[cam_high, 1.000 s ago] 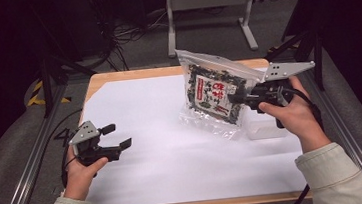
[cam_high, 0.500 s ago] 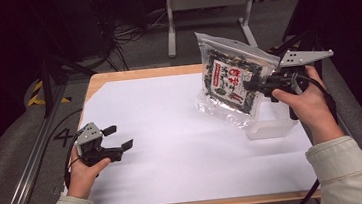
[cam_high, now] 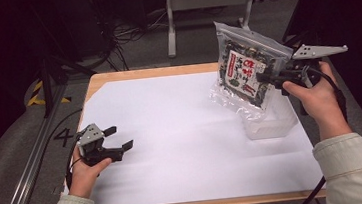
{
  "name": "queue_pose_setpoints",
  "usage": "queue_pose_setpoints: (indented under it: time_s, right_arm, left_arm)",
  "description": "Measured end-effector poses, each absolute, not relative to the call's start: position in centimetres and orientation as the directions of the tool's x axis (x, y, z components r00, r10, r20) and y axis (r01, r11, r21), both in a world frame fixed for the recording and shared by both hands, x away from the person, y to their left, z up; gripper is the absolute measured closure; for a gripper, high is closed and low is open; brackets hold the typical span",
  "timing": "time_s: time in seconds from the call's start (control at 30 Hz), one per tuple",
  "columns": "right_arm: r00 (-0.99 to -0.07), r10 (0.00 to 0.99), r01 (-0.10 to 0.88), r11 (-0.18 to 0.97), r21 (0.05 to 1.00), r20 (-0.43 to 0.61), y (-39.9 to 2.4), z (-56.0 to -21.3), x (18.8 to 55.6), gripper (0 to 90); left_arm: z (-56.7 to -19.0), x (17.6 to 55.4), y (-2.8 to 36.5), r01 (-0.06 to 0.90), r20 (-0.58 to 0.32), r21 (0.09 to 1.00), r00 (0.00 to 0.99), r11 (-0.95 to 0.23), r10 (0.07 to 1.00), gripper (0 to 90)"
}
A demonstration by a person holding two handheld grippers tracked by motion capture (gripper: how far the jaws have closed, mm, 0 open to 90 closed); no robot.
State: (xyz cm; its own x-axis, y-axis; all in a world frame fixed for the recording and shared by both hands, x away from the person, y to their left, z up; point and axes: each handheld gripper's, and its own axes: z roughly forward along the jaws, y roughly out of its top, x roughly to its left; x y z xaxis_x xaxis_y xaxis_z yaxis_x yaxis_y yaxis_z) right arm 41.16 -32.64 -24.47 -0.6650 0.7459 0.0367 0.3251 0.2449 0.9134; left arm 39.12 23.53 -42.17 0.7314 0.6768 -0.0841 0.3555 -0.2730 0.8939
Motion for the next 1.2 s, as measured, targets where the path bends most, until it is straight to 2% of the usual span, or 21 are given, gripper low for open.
queue_pose_setpoints:
  time_s: [0.6,1.2]
  right_arm:
    - [-0.575,0.818,0.365,0.217,0.906,0.035,-35.6,-25.5,41.2,76.0]
    - [-0.534,0.845,0.396,0.203,0.895,0.045,-37.6,-27.4,41.6,76.0]
  left_arm:
    - [-42.2,39.2,23.5,0.351,-0.066,0.889,0.734,-0.293,0.676,15.6]
    - [-42.2,39.2,23.7,0.352,-0.075,0.893,0.731,-0.281,0.678,15.6]
